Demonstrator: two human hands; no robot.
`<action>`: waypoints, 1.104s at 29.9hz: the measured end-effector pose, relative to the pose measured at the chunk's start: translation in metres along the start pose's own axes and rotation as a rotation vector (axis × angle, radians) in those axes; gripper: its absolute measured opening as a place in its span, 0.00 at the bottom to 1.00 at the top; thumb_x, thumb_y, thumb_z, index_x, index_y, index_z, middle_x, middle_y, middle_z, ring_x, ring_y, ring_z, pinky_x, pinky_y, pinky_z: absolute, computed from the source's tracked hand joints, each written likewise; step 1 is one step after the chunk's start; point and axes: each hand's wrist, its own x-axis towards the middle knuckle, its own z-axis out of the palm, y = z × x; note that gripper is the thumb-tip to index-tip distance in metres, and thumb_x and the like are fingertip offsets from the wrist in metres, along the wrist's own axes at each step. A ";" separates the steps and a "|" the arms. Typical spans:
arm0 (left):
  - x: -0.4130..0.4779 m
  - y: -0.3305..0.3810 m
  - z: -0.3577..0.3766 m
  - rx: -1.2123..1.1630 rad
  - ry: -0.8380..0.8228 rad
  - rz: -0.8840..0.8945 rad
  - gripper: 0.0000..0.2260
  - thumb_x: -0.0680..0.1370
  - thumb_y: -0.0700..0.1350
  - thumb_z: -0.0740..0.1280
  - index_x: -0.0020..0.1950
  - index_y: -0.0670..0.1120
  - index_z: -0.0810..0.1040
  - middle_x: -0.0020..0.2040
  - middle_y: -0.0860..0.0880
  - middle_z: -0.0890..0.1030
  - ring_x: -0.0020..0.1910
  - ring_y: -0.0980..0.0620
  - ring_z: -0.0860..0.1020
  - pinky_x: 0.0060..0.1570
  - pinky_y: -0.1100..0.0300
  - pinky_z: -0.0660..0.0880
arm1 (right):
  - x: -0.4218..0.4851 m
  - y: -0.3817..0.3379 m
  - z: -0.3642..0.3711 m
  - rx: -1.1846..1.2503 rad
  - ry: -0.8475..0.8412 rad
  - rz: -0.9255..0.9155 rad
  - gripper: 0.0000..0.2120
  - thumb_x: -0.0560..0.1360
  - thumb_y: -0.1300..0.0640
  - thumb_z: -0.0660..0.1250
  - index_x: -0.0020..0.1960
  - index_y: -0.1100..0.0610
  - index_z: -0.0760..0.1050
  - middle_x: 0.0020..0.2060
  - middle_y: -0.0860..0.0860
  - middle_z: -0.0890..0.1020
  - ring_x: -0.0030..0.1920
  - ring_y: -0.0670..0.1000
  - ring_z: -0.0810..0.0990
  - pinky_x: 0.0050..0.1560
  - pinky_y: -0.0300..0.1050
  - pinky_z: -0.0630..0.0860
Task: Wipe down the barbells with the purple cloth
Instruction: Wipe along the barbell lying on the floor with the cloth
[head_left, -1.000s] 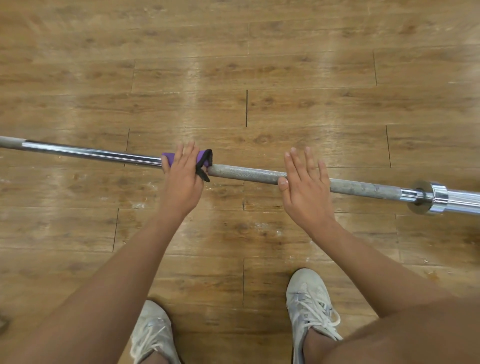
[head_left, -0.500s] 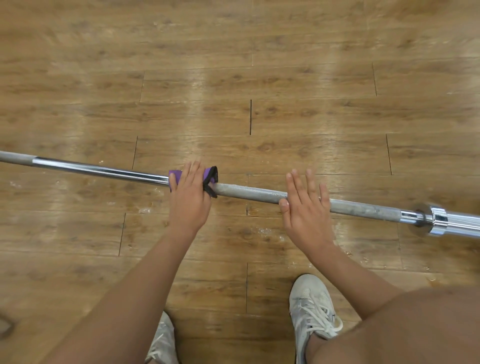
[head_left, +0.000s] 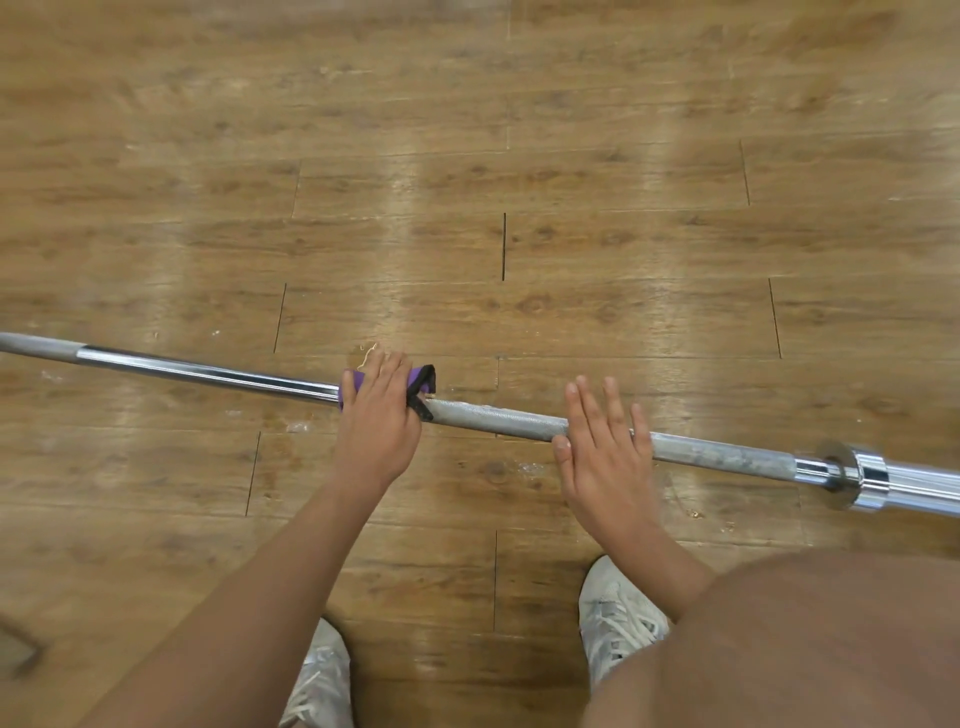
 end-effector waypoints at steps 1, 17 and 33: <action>-0.006 0.001 0.002 -0.029 0.016 -0.019 0.26 0.80 0.44 0.54 0.79 0.43 0.63 0.80 0.48 0.62 0.82 0.49 0.52 0.77 0.42 0.44 | -0.002 -0.001 0.000 0.005 -0.003 0.005 0.27 0.85 0.49 0.50 0.82 0.56 0.56 0.81 0.50 0.58 0.82 0.54 0.47 0.79 0.61 0.51; -0.056 0.014 0.014 -0.182 0.077 -0.095 0.26 0.81 0.37 0.60 0.80 0.45 0.62 0.82 0.51 0.58 0.81 0.54 0.46 0.77 0.44 0.42 | -0.029 -0.009 0.007 0.020 0.061 0.008 0.27 0.84 0.49 0.51 0.81 0.57 0.60 0.80 0.49 0.61 0.81 0.54 0.53 0.79 0.60 0.52; -0.051 0.002 0.014 -0.133 0.082 -0.077 0.24 0.80 0.42 0.56 0.78 0.43 0.66 0.79 0.48 0.65 0.81 0.49 0.54 0.78 0.42 0.46 | -0.033 -0.012 0.005 0.009 0.065 0.015 0.26 0.84 0.49 0.50 0.79 0.56 0.63 0.78 0.49 0.66 0.80 0.53 0.57 0.77 0.59 0.54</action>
